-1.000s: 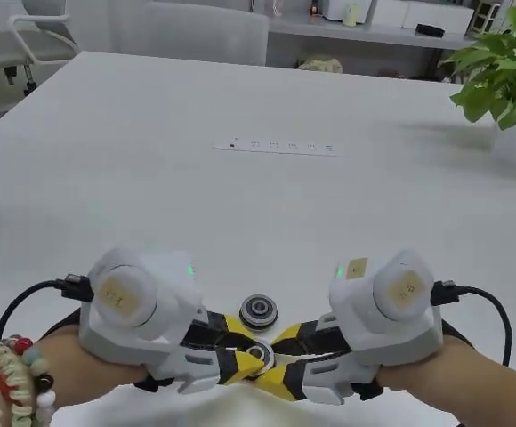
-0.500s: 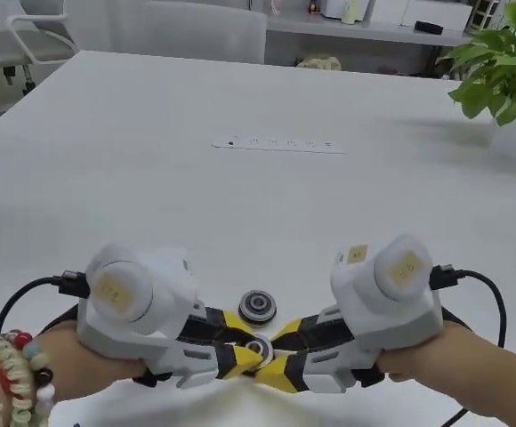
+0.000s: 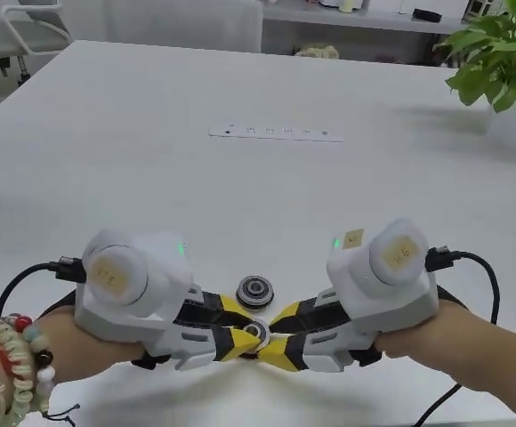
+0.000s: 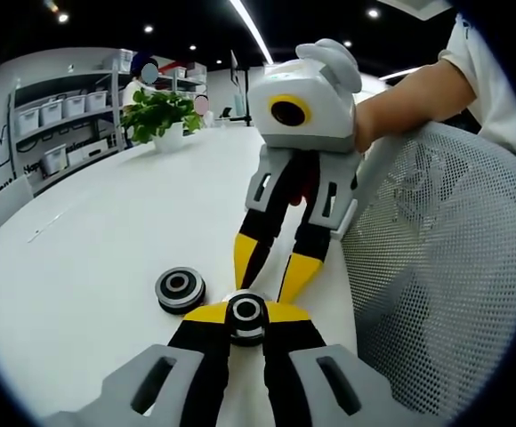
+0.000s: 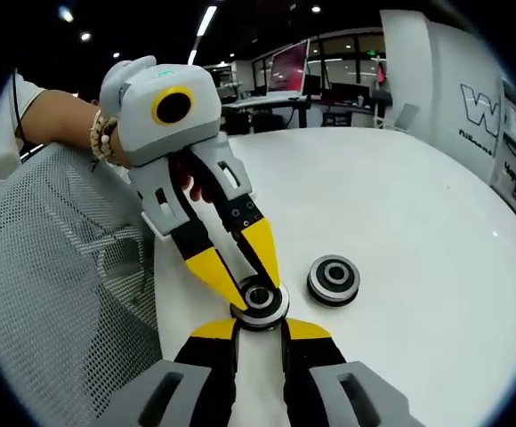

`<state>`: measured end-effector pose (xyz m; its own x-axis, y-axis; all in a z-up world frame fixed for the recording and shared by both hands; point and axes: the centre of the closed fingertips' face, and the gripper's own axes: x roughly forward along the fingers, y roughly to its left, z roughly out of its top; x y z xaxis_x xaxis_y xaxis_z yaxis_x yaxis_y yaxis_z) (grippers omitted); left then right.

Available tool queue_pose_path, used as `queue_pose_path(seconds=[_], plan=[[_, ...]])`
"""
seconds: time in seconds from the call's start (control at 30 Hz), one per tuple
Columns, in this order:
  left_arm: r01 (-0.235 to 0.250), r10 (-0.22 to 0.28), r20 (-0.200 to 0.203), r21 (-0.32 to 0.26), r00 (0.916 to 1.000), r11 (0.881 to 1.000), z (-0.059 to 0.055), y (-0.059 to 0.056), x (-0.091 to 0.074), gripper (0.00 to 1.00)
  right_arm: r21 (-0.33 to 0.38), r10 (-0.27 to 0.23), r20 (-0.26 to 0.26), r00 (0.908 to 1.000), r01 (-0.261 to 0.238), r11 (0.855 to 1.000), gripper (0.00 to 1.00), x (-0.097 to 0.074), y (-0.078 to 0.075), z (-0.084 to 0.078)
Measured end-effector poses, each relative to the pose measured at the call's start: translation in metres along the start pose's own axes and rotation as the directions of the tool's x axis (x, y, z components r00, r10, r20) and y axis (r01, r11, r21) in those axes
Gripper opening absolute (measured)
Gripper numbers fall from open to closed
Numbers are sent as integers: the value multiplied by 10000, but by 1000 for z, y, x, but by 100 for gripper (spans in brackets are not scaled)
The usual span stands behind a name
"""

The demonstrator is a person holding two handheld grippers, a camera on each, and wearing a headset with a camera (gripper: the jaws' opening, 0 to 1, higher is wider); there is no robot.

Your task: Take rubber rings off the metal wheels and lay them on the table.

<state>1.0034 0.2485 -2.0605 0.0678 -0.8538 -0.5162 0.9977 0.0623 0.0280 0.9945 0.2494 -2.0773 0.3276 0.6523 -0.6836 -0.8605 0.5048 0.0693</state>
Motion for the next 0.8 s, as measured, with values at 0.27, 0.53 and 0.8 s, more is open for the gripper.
queue_pose_path(seconds=[0.27,0.53,0.8], plan=[[-101,101,24,-57,9999,9999,0,1,0,8,-375,-185,-247,9995,176,9991,4,0,-2,-4],[-219,219,-12,-135,9998,9997,1,2,2,8,948,-728,-401,9965,763,9926,0,-1,-10,-6],[-323,323,-64,-67,9995,9995,1,3,3,8,2545,-671,-355,9971,739,9642,0,-3,-12,-7]])
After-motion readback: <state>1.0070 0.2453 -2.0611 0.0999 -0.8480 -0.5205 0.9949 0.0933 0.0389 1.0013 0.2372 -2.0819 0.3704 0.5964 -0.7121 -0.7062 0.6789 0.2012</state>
